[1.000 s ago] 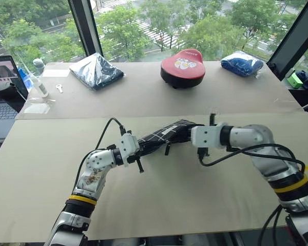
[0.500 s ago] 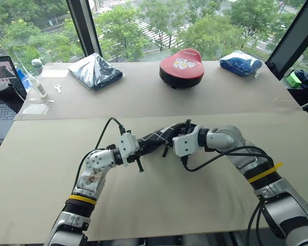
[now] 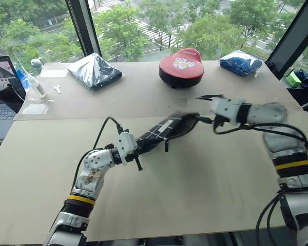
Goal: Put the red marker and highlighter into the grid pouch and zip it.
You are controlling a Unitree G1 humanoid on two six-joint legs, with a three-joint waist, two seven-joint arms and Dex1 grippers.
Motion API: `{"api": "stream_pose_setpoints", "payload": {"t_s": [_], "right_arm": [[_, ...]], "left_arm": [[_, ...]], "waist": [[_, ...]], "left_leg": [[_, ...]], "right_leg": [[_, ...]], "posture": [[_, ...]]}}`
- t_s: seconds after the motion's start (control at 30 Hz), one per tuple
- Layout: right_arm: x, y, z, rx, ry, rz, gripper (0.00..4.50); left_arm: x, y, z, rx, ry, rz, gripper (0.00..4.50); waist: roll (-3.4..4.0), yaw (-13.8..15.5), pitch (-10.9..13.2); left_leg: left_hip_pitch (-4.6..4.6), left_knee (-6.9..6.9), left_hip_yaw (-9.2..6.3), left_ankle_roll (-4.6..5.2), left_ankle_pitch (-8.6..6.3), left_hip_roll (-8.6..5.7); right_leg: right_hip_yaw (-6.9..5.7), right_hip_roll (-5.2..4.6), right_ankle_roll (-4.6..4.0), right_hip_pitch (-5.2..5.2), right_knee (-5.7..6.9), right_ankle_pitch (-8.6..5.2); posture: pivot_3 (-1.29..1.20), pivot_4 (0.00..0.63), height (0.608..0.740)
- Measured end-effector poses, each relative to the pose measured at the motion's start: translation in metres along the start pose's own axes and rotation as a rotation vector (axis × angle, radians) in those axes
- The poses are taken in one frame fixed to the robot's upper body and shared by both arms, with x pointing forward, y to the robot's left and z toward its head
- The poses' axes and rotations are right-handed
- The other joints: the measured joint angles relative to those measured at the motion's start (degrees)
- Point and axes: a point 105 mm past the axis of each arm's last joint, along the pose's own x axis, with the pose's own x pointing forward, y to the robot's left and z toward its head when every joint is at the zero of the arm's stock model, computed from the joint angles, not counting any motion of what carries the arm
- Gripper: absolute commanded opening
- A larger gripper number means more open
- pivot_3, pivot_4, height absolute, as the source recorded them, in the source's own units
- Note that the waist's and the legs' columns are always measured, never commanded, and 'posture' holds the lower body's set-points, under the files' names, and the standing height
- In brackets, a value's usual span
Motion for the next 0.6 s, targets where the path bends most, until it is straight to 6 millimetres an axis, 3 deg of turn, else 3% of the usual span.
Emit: {"api": "stream_pose_setpoints", "payload": {"t_s": [0.07,0.17,0.27,0.37,0.5,0.6], "right_arm": [[-0.017,0.003,-0.002,0.174,-0.012,0.032,3.38],[-0.042,0.030,-0.016,0.393,0.018,0.133,3.38],[-0.046,0.063,-0.036,0.558,0.077,0.184,3.38],[-0.039,0.087,-0.038,0.642,0.074,0.209,3.38],[-0.010,0.114,-0.022,0.673,-0.003,0.230,3.38],[0.016,0.122,-0.014,0.687,-0.017,0.211,3.38]], "left_arm": [[0.001,0.000,0.000,0.000,-0.002,-0.002,0.00],[0.001,-0.001,0.000,0.001,-0.001,-0.009,0.00],[0.001,-0.001,0.000,0.001,-0.001,-0.012,0.00],[0.001,-0.001,0.000,0.001,-0.001,-0.015,0.00],[0.002,-0.002,0.001,0.002,-0.004,-0.024,0.00],[0.003,-0.001,0.002,0.004,-0.005,-0.032,0.00]], "waist": [[0.00,0.11,0.00],[0.00,0.46,0.00],[0.00,0.35,0.00],[0.00,0.19,0.00],[0.00,0.36,0.00],[0.00,0.33,0.00]], "left_leg": [[0.00,0.00,0.00,0.03,-0.02,0.01],[-0.02,0.00,-0.03,0.16,-0.12,0.09],[-0.02,0.02,-0.01,0.22,-0.16,0.08],[-0.01,0.01,0.05,0.21,-0.15,0.10],[-0.01,0.05,0.05,0.14,-0.11,0.14],[-0.03,0.08,0.06,0.14,-0.10,0.08]], "right_leg": [[0.00,-0.07,-0.01,-0.05,-0.01,0.01],[-0.05,-0.13,-0.02,-0.05,-0.02,0.01],[0.02,-0.22,-0.04,-0.08,0.00,0.03],[0.07,-0.21,-0.09,-0.15,0.02,0.08],[0.03,-0.14,-0.14,-0.16,0.06,0.11],[0.04,-0.14,-0.15,-0.17,0.06,0.13]], "posture": [[0.00,0.150,0.740],[0.00,0.150,0.740],[0.00,0.150,0.740],[0.00,0.150,0.740],[0.00,0.150,0.740],[0.00,0.150,0.740]]}}
